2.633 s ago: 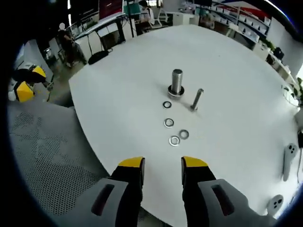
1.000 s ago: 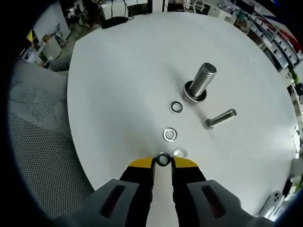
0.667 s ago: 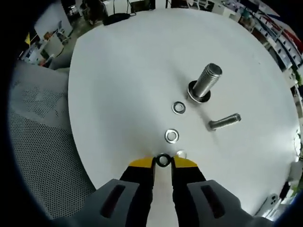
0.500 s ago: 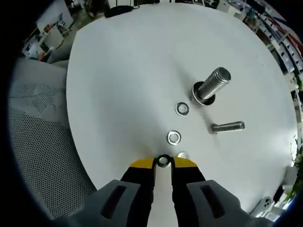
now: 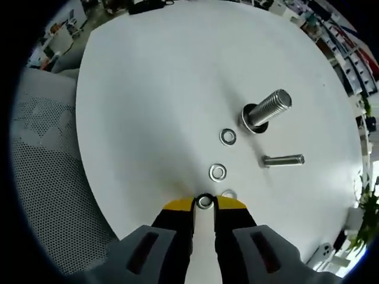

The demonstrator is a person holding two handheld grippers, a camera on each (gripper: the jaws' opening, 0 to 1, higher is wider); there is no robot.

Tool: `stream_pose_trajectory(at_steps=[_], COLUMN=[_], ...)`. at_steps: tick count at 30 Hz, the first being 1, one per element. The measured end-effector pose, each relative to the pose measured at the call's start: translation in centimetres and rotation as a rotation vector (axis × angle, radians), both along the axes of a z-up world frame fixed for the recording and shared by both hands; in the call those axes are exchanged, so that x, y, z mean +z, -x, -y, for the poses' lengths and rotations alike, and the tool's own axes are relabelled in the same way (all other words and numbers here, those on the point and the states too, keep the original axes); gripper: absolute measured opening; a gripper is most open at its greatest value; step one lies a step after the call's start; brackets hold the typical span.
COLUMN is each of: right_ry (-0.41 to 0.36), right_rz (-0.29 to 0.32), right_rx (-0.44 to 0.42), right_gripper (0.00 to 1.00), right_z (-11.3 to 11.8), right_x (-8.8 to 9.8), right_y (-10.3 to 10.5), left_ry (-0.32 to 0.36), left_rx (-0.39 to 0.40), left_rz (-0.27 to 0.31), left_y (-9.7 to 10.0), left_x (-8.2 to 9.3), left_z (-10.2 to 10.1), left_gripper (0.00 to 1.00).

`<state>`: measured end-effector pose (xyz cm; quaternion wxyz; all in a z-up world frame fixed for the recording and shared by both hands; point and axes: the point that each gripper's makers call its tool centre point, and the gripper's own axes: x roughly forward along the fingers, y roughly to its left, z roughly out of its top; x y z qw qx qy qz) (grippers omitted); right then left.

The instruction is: Place the washer onto the threaded stud by aligning its center hole with the stud, sliding it down to the base, and recovering from edge contact or off-axis alignment until the washer reaches the visible bottom stop.

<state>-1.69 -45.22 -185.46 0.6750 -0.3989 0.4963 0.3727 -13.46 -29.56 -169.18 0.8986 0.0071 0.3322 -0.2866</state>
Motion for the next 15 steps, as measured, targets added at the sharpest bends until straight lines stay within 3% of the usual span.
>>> stream_pose_trajectory(at_steps=[6,11,15], right_ry=[0.008,-0.015,-0.032], right_rz=[0.021,-0.003,-0.004], right_rx=[0.028,-0.033,-0.035], right_gripper=[0.13,0.13,0.13], right_z=[0.0,0.3,0.4], right_x=[0.2,0.6,1.3], right_y=[-0.1,-0.1,-0.2], left_ry=[-0.002,-0.001,0.001], left_rx=[0.004,0.004,0.005], left_rz=[0.001,0.005,0.009], left_y=[0.0,-0.1,-0.1], left_x=[0.0,0.0,0.1], left_z=[-0.1,-0.1,-0.1], left_gripper=[0.17,0.17,0.17])
